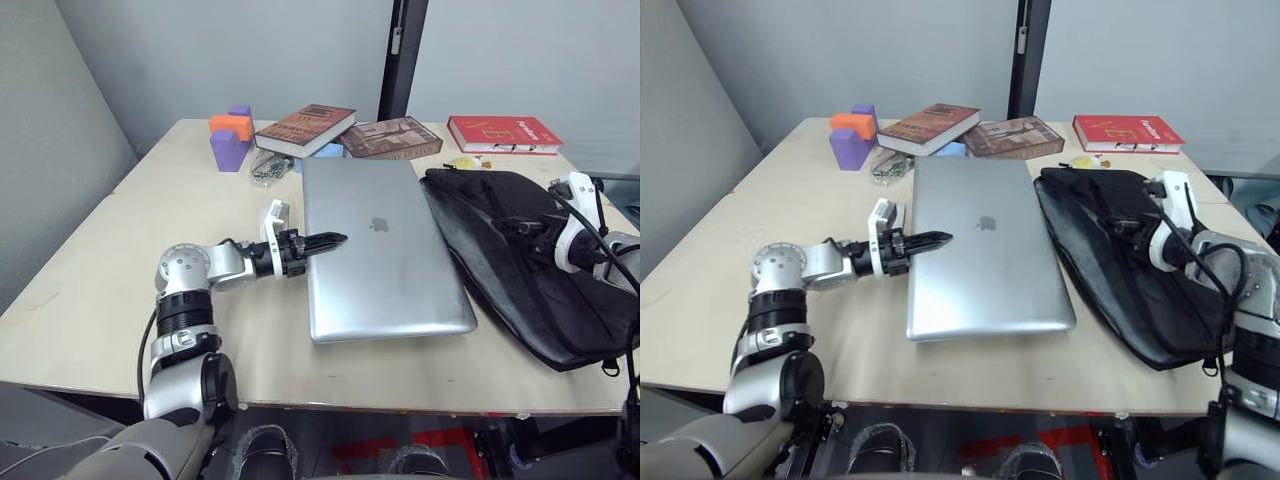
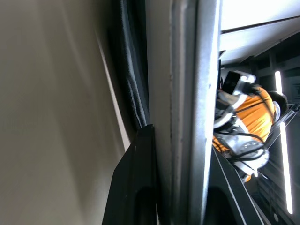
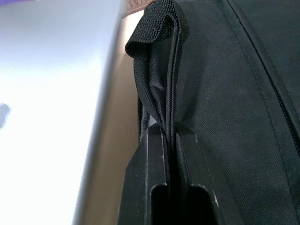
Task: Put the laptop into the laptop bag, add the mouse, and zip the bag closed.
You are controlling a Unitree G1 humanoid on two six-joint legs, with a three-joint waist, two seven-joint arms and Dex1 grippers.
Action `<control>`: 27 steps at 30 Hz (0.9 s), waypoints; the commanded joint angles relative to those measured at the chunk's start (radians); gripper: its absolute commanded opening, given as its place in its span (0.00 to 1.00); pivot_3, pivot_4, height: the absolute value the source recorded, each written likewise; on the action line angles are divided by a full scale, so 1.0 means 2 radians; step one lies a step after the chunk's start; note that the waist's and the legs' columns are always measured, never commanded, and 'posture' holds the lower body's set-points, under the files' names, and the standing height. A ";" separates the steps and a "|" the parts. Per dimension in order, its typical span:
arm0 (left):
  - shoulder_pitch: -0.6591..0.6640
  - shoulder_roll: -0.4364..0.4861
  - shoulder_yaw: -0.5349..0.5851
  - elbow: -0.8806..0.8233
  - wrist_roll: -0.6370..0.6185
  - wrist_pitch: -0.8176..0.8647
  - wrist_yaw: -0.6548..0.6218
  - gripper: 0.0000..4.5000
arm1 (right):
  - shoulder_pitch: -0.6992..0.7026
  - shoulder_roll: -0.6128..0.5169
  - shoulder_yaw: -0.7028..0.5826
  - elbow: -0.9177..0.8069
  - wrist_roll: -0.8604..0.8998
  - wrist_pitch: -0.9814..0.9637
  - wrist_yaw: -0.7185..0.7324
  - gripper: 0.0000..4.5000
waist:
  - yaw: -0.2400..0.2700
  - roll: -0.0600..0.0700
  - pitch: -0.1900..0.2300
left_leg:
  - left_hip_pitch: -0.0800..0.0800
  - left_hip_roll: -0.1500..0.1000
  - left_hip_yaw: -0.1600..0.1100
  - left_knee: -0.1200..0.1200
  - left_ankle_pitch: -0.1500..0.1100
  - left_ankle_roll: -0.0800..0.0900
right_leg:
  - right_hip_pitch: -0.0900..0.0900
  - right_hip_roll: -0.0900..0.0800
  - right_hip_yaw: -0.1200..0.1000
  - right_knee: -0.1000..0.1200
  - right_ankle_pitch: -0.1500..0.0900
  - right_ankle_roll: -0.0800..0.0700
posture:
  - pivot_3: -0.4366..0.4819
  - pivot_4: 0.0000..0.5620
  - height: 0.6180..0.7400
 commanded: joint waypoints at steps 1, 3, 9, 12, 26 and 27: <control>-0.023 -0.017 0.029 -0.016 -0.029 -0.001 0.009 0.07 | -0.038 0.019 -0.051 -0.038 0.023 0.043 -0.028 0.00 | 0.000 0.000 0.000 | 0.000 0.000 0.000 0.000 0.000 -0.001 | 0.000 0.000 0.000 0.000 0.000 0.000 | 0.48 0.27 0.87; -0.027 -0.028 0.038 -0.008 -0.032 0.002 0.023 0.07 | -0.059 0.035 -0.065 -0.049 0.024 0.068 -0.042 0.00 | -0.001 0.000 0.000 | 0.000 0.000 0.000 0.000 0.001 -0.002 | 0.000 0.000 0.000 0.000 0.000 0.000 | 0.48 0.27 0.87; -0.044 -0.059 0.056 0.001 -0.030 0.009 0.057 0.07 | -0.090 0.072 -0.087 -0.070 0.042 0.090 -0.080 0.00 | 0.000 0.001 0.000 | 0.000 0.000 0.000 0.000 0.001 -0.004 | 0.000 0.000 0.000 -0.001 0.001 0.001 | 0.48 0.27 0.87; -0.056 -0.071 0.060 0.011 -0.030 -0.005 0.065 0.07 | -0.086 0.083 -0.091 -0.070 0.059 0.090 -0.101 0.00 | 0.003 0.001 0.000 | 0.000 0.000 0.000 -0.001 0.001 -0.004 | 0.000 0.000 0.000 -0.001 0.001 0.002 | 0.48 0.27 0.87; -0.095 -0.069 0.033 0.063 -0.007 -0.084 0.066 0.07 | -0.066 0.167 -0.126 -0.082 0.230 0.090 -0.264 0.00 | 0.006 0.002 0.001 | 0.000 0.000 0.000 -0.001 0.001 -0.005 | 0.000 0.000 0.000 -0.002 0.002 0.004 | 0.48 0.27 0.87; -0.097 -0.069 0.026 0.066 -0.002 -0.088 0.065 0.07 | -0.068 0.183 -0.132 -0.078 0.259 0.090 -0.292 0.00 | 0.006 0.002 0.001 | 0.000 0.000 0.000 -0.001 0.001 -0.005 | 0.000 0.000 0.000 -0.002 0.002 0.005 | 0.48 0.27 0.87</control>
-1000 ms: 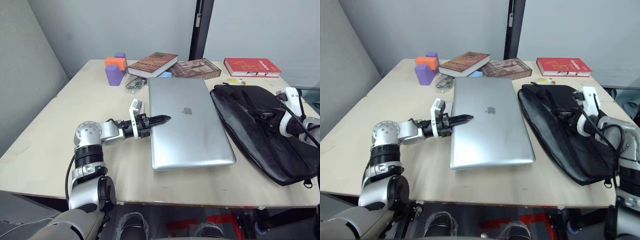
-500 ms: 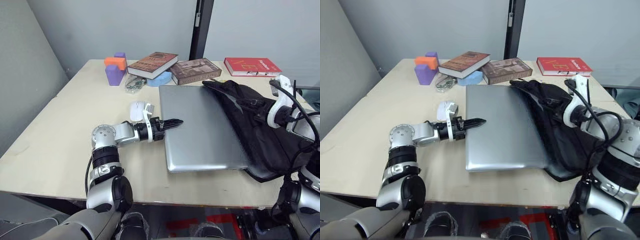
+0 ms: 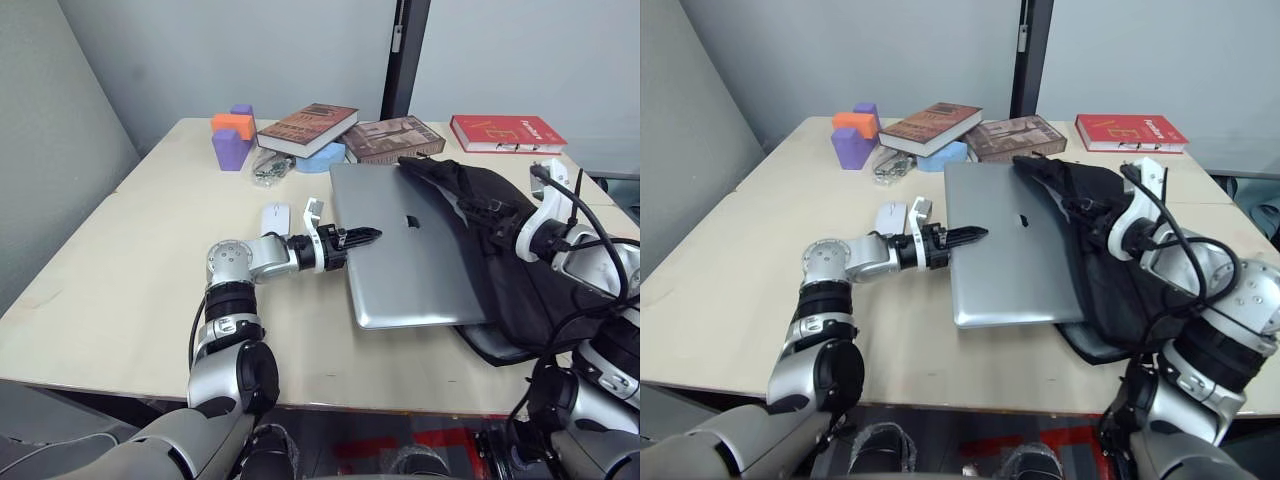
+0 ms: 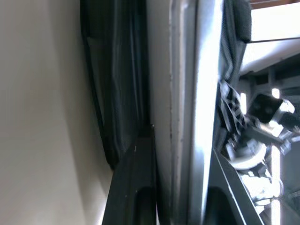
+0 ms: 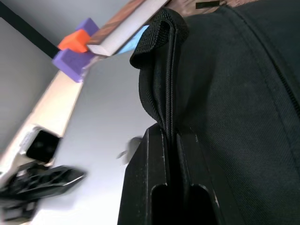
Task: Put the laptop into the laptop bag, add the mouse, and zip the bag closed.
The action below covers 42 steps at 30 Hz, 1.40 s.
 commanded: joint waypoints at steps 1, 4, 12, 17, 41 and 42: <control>-0.035 -0.001 -0.010 -0.003 -0.014 -0.030 -0.029 0.07 | -0.011 0.043 -0.026 -0.016 0.100 0.003 -0.084 0.00 | 0.000 0.000 0.000 | 0.000 0.000 0.000 0.000 0.000 0.000 | 0.000 0.000 0.000 0.000 0.000 0.000 | 0.48 0.27 0.87; -0.031 -0.008 -0.029 0.001 -0.009 -0.032 -0.032 0.07 | 0.022 0.053 0.020 -0.002 0.261 -0.087 -0.231 0.00 | 0.001 0.001 0.000 | 0.000 0.000 0.000 0.000 0.000 0.000 | 0.000 0.000 0.000 0.000 0.001 0.002 | 0.48 0.27 0.87; -0.039 -0.029 -0.038 0.018 -0.020 -0.035 -0.039 0.07 | 0.072 -0.008 0.165 -0.022 0.454 -0.308 -0.411 0.00 | 0.003 0.001 0.000 | 0.000 0.000 0.000 -0.001 -0.001 -0.003 | 0.000 -0.001 0.000 -0.001 0.003 0.006 | 0.48 0.27 0.87; -0.042 -0.041 -0.032 0.029 -0.016 -0.052 -0.035 0.07 | 0.077 -0.010 0.191 -0.035 0.454 -0.354 -0.415 0.00 | 0.000 0.001 0.000 | -0.001 0.000 0.000 -0.001 -0.001 -0.003 | 0.000 -0.001 0.000 -0.002 0.004 0.008 | 0.48 0.27 0.87; -0.097 -0.087 -0.102 0.128 0.023 -0.141 -0.060 0.07 | 0.079 0.003 0.236 -0.033 0.454 -0.393 -0.432 0.00 | 0.000 0.001 0.000 | -0.003 -0.001 -0.001 -0.001 -0.001 -0.002 | -0.001 -0.001 -0.001 -0.004 0.005 0.010 | 0.48 0.27 0.87; -0.099 -0.088 -0.103 0.132 0.025 -0.142 -0.061 0.07 | 0.079 0.002 0.237 -0.033 0.454 -0.393 -0.432 0.00 | 0.000 0.001 0.000 | -0.003 -0.001 -0.001 -0.001 -0.001 -0.002 | -0.001 -0.001 -0.001 -0.004 0.005 0.010 | 0.48 0.27 0.87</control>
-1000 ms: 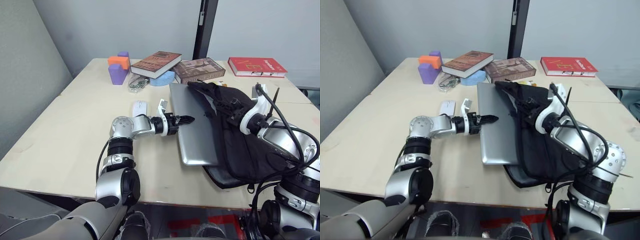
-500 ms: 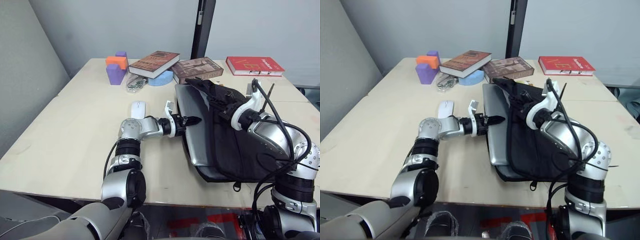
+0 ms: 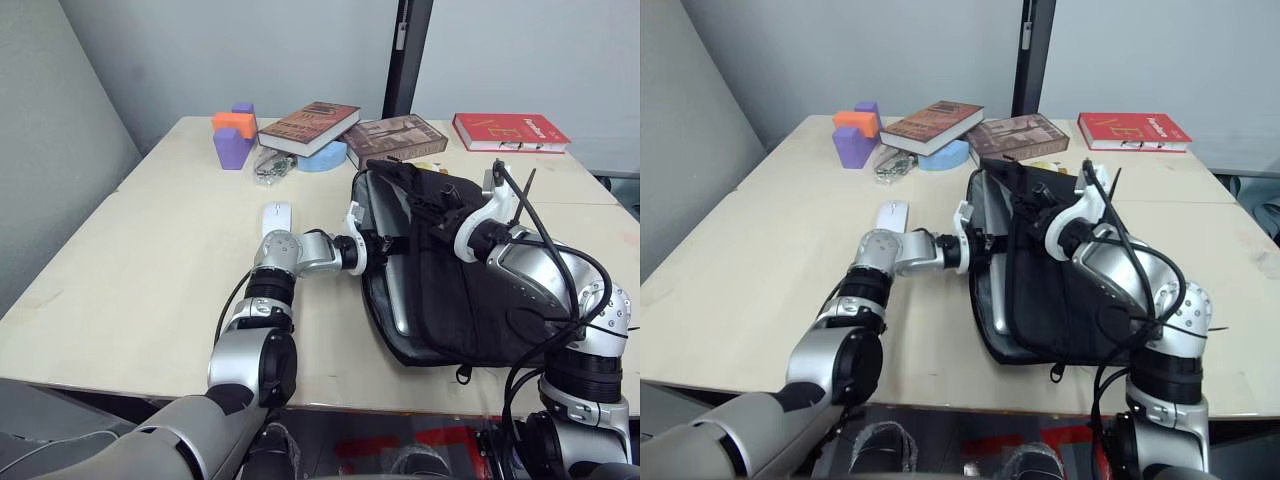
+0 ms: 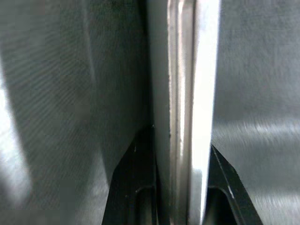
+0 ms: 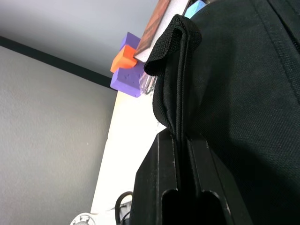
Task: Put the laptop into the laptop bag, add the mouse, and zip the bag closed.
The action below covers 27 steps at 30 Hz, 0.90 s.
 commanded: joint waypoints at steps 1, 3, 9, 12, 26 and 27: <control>-0.046 -0.044 -0.002 -0.002 -0.014 -0.018 -0.030 0.07 | -0.002 -0.002 0.000 -0.015 0.016 -0.023 -0.012 0.00 | 0.000 0.000 0.000 | 0.000 0.000 0.000 0.000 0.000 0.000 | 0.000 0.000 0.000 0.000 0.000 0.000 | 0.48 0.27 0.87; -0.050 -0.046 -0.011 0.004 -0.008 -0.017 -0.035 0.07 | 0.000 -0.007 0.001 -0.017 0.016 -0.023 -0.010 0.00 | 0.001 0.000 0.000 | 0.000 0.000 0.000 0.000 0.000 0.000 | 0.000 0.000 0.000 0.000 0.000 0.000 | 0.48 0.27 0.87; -0.050 -0.050 -0.057 0.005 0.021 -0.018 -0.063 0.07 | 0.005 -0.022 0.005 -0.023 0.016 -0.025 -0.008 0.00 | 0.005 0.000 0.000 | 0.000 0.000 0.000 0.000 0.000 0.000 | 0.000 0.000 0.000 0.000 0.000 0.000 | 0.48 0.27 0.87; -0.049 -0.050 -0.065 0.007 0.027 -0.022 -0.070 0.07 | 0.008 -0.026 0.008 -0.024 0.016 -0.026 -0.006 0.00 | 0.006 0.000 0.000 | 0.000 0.000 0.000 0.000 0.000 0.000 | 0.000 0.000 0.000 0.000 0.000 0.000 | 0.48 0.27 0.87; -0.024 0.025 -0.065 -0.026 0.045 -0.013 -0.084 0.99 | 0.010 -0.052 0.010 -0.013 0.016 -0.024 0.015 0.00 | 0.005 0.000 0.000 | 0.000 0.000 0.000 0.001 0.000 0.000 | 0.001 0.000 0.000 0.000 0.000 0.000 | 0.48 0.27 0.87; -0.022 0.032 -0.060 -0.034 0.041 -0.005 -0.084 0.99 | 0.010 -0.053 0.011 -0.012 0.016 -0.024 0.017 0.00 | 0.004 0.000 0.000 | 0.000 0.000 0.000 0.001 0.000 0.000 | 0.000 0.000 0.000 0.001 0.000 0.000 | 0.48 0.27 0.87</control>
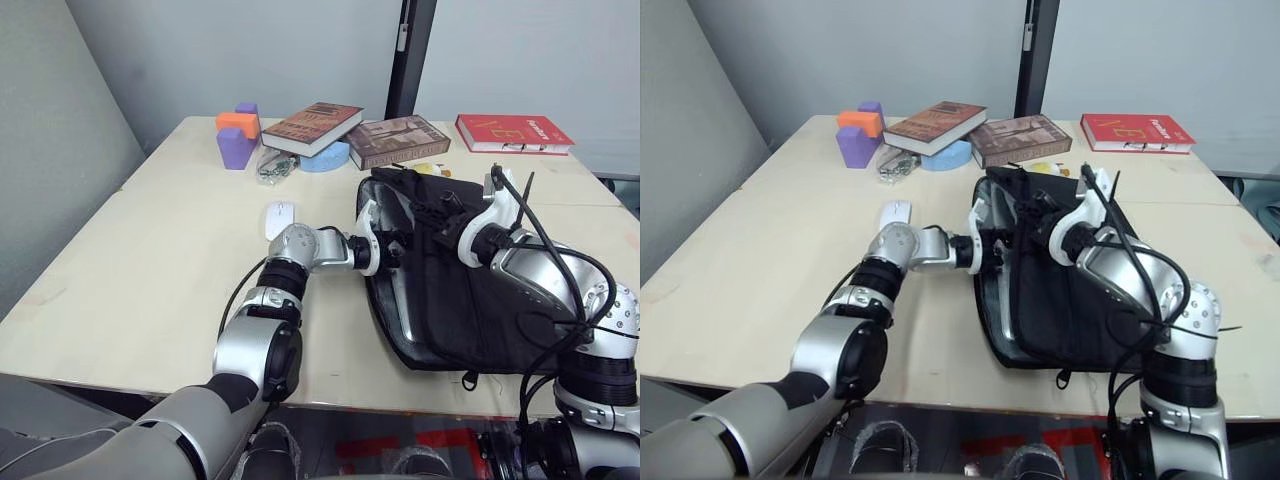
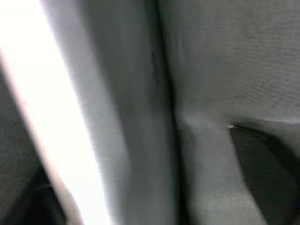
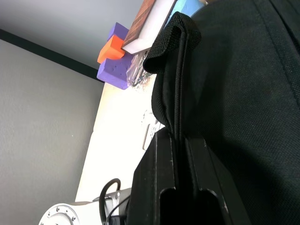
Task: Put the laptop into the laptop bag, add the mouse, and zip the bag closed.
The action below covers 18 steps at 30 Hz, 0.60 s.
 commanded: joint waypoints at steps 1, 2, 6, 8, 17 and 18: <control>0.000 0.025 0.015 -0.054 -0.014 0.021 -0.016 0.99 | -0.004 -0.009 -0.005 -0.010 0.011 -0.017 0.004 0.00 | -0.001 0.000 0.000 | 0.000 0.000 0.000 0.000 0.000 0.000 | 0.000 0.000 0.000 0.000 0.000 0.000 | 0.48 0.27 0.87; 0.002 0.034 0.022 -0.066 -0.020 0.033 -0.015 0.99 | -0.005 -0.011 -0.004 -0.009 0.011 -0.016 0.006 0.00 | -0.001 0.000 0.000 | 0.000 0.000 0.000 0.000 0.000 0.000 | 0.000 0.000 0.000 0.000 0.000 0.000 | 0.48 0.27 0.87; 0.017 0.072 0.034 -0.112 -0.032 0.068 -0.015 0.99 | -0.007 -0.014 -0.003 -0.004 0.011 -0.015 0.012 0.00 | -0.002 0.000 0.000 | 0.000 0.000 0.000 0.000 0.000 0.000 | 0.000 0.000 0.000 0.000 0.000 0.000 | 0.48 0.27 0.87; 0.026 0.093 0.037 -0.135 -0.031 0.081 -0.016 0.99 | -0.007 -0.016 0.000 -0.002 0.011 -0.014 0.016 0.00 | -0.002 0.000 0.000 | 0.000 0.000 0.000 0.000 0.000 0.000 | 0.000 0.000 0.000 0.000 0.000 0.000 | 0.48 0.27 0.87; 0.084 0.209 0.004 -0.310 -0.055 0.095 -0.114 0.99 | -0.010 -0.075 0.019 0.017 0.001 0.005 0.055 0.00 | 0.001 0.000 0.000 | 0.000 0.000 0.000 0.000 0.000 0.000 | 0.000 0.000 0.000 0.000 -0.001 -0.001 | 0.48 0.27 0.87; 0.099 0.233 -0.009 -0.345 -0.057 0.081 -0.145 0.99 | -0.011 -0.081 0.028 0.021 -0.018 0.008 0.069 0.00 | 0.002 0.000 0.000 | 0.000 0.000 0.000 0.000 0.000 0.000 | 0.001 0.000 0.000 0.000 -0.001 -0.001 | 0.48 0.27 0.87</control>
